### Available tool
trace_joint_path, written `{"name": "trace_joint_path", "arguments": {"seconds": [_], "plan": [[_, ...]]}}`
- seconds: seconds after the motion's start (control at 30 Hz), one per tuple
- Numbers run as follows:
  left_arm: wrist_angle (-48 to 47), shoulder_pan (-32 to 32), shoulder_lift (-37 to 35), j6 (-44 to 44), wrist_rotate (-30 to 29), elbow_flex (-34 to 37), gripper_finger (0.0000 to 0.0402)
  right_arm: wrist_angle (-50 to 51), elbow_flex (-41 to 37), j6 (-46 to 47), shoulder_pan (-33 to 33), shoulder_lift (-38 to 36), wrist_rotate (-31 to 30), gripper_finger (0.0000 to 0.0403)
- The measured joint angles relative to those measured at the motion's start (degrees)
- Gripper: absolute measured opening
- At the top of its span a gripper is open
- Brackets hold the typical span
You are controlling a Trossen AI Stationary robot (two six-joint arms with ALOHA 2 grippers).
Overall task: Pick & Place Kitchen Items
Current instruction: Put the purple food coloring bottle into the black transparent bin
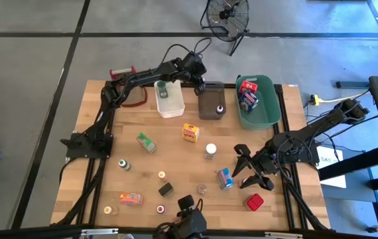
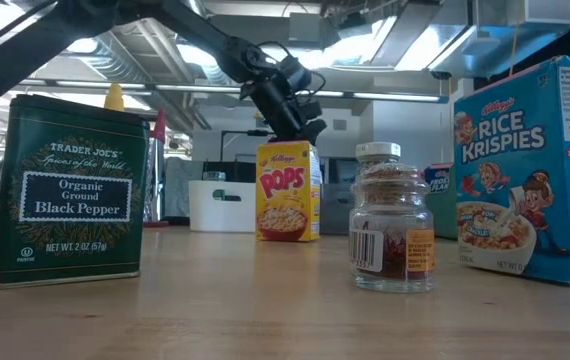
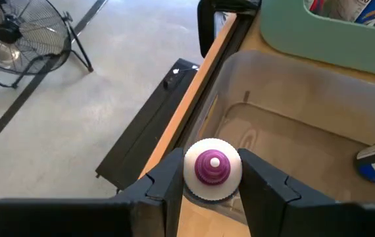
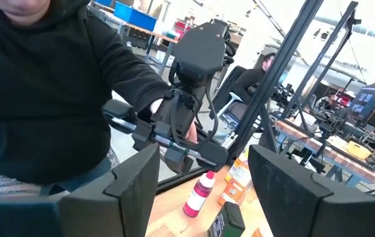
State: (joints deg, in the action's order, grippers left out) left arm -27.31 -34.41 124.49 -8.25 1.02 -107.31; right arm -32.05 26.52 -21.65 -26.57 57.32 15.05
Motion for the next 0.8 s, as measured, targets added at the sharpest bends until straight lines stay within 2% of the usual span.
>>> {"name": "trace_joint_path", "arguments": {"seconds": [0.8], "plan": [[-1.7,0.0,3.3,-1.8,0.1,0.0,0.0125,1.3,0.0,0.0,0.7,0.0,0.0,0.0234]]}}
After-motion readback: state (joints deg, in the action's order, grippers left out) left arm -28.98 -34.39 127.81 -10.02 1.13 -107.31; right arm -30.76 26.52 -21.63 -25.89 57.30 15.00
